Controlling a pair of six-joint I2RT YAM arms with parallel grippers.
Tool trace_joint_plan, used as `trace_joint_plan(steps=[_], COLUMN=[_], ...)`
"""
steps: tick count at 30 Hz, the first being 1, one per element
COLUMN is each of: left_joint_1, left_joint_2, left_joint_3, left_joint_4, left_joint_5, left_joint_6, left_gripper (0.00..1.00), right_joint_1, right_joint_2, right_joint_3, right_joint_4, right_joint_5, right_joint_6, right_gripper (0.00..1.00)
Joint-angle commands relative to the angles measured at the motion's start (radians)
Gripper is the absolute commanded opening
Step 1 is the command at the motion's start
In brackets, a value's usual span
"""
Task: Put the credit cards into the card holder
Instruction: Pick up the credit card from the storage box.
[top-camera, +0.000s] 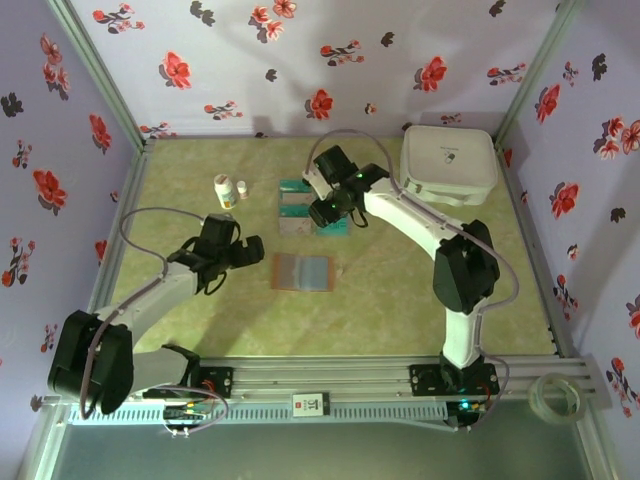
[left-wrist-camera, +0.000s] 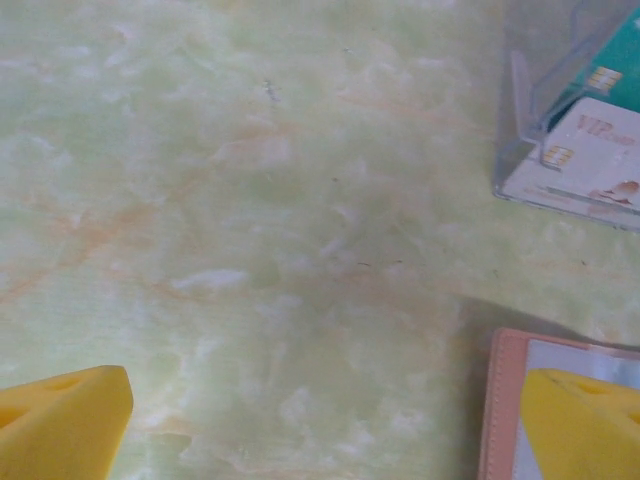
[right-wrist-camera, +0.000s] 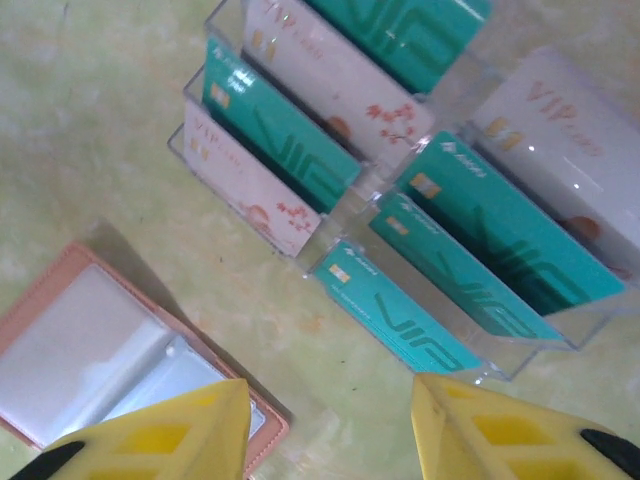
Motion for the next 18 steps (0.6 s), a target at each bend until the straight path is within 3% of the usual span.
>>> trace_joint_plan(steps=[1, 18], left_joint_1=[0.04, 0.082], left_joint_2=[-0.004, -0.002], left_joint_3=[0.026, 0.019], left_joint_4=[-0.026, -0.059], left_joint_5=[0.056, 0.118], left_joint_6=[0.005, 0.003], left_gripper=[1.0, 1.0], right_joint_1=[0.028, 0.085], right_joint_2=[0.049, 0.337], right_joint_3=[0.071, 0.406], right_joint_4=[-0.071, -0.192], right_joint_5=[-0.029, -0.049], right_joint_6=[-0.098, -0.152], right_gripper=[0.46, 0.41])
